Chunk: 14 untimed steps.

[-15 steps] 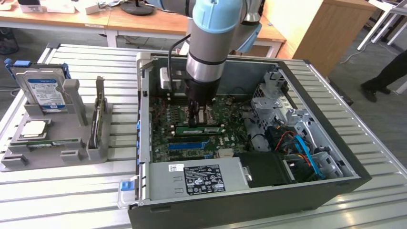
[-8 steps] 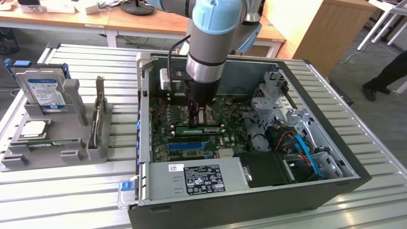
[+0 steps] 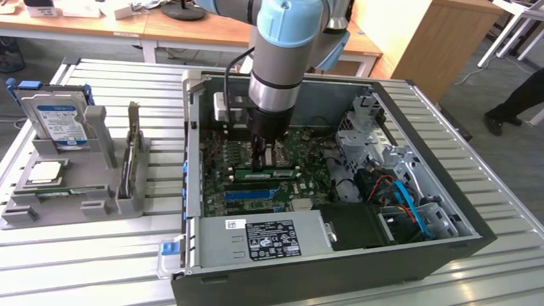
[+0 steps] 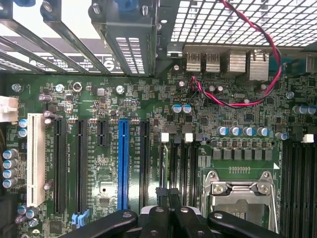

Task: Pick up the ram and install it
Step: 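Press down the ram until it locks into place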

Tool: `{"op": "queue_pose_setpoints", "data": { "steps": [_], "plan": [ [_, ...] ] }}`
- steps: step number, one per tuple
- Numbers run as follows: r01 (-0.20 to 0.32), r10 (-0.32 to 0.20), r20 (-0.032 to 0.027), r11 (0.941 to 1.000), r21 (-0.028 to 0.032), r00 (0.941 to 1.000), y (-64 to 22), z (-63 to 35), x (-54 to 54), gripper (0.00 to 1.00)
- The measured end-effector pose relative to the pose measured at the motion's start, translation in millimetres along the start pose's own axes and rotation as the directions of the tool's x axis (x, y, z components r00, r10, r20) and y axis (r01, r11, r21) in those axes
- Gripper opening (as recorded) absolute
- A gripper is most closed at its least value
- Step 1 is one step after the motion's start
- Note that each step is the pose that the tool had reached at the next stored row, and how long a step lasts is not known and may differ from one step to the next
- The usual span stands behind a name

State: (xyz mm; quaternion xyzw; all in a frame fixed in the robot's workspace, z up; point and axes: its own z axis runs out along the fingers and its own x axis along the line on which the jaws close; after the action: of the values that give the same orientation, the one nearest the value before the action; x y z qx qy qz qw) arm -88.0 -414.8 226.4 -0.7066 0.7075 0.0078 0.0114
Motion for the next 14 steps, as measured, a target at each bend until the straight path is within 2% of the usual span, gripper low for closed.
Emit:
{"op": "queue_pose_setpoints", "data": {
  "steps": [14],
  "plan": [
    [0.0,0.0,-0.0001,1.0,-0.0001,1.0,0.0,2.3,0.1,0.11]
  ]
}}
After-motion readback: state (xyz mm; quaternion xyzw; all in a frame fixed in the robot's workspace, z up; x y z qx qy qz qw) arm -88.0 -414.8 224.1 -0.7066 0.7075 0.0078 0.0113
